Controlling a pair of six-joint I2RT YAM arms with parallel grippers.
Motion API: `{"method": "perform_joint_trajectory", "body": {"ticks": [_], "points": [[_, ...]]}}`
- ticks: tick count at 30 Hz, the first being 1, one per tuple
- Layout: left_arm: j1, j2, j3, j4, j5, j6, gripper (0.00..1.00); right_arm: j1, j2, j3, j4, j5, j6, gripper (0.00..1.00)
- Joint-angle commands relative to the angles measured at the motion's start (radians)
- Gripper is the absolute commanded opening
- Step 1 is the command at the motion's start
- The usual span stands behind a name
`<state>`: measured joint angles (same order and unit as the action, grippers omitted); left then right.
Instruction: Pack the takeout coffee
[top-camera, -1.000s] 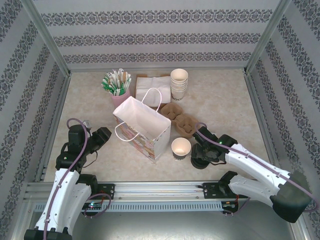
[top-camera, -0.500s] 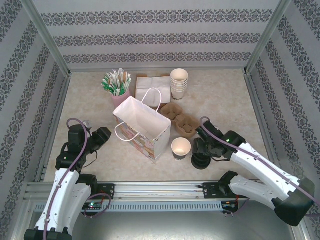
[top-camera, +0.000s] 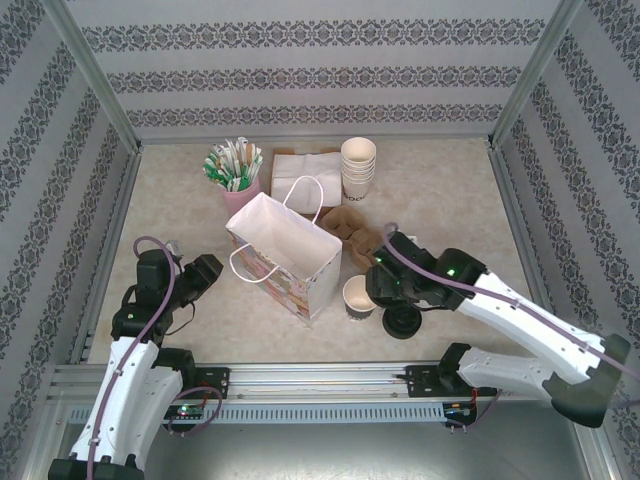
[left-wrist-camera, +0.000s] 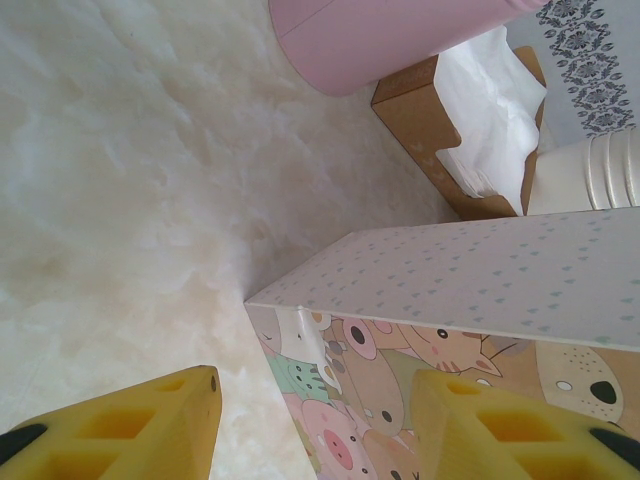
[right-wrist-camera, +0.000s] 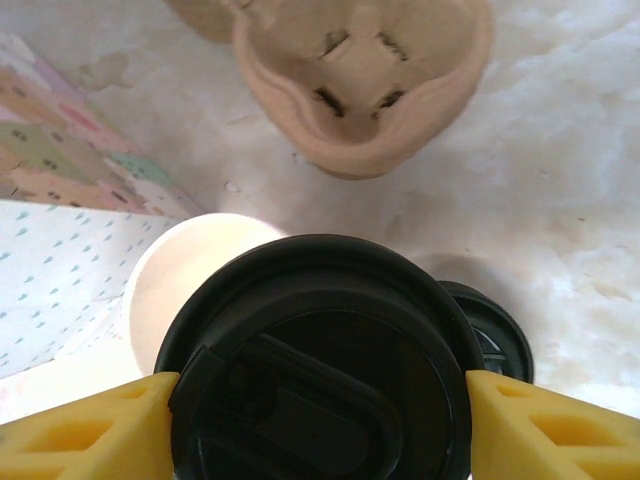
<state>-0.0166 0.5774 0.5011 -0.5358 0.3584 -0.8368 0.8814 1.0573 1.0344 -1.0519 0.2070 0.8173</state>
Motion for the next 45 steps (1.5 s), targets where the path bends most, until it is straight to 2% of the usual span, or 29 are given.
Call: {"method": "perform_joint_trajectory", "body": {"ticks": [1, 9, 22, 45], "points": [[0.007, -0.006, -0.008, -0.027, -0.005, 0.028, 0.53, 0.034, 0.041, 0.013, 0.046, 0.034, -0.015, 0.68], [0.007, -0.011, -0.011, -0.033, -0.005, 0.029, 0.54, 0.073, 0.115, 0.004, 0.124, 0.043, -0.015, 0.68], [0.008, -0.011, -0.013, -0.032, -0.009, 0.031, 0.54, 0.088, 0.183, -0.021, 0.114, 0.065, -0.023, 0.68], [0.007, -0.013, -0.013, -0.035, -0.011, 0.032, 0.54, 0.116, 0.188, 0.002, 0.115, 0.06, -0.013, 0.69]]}}
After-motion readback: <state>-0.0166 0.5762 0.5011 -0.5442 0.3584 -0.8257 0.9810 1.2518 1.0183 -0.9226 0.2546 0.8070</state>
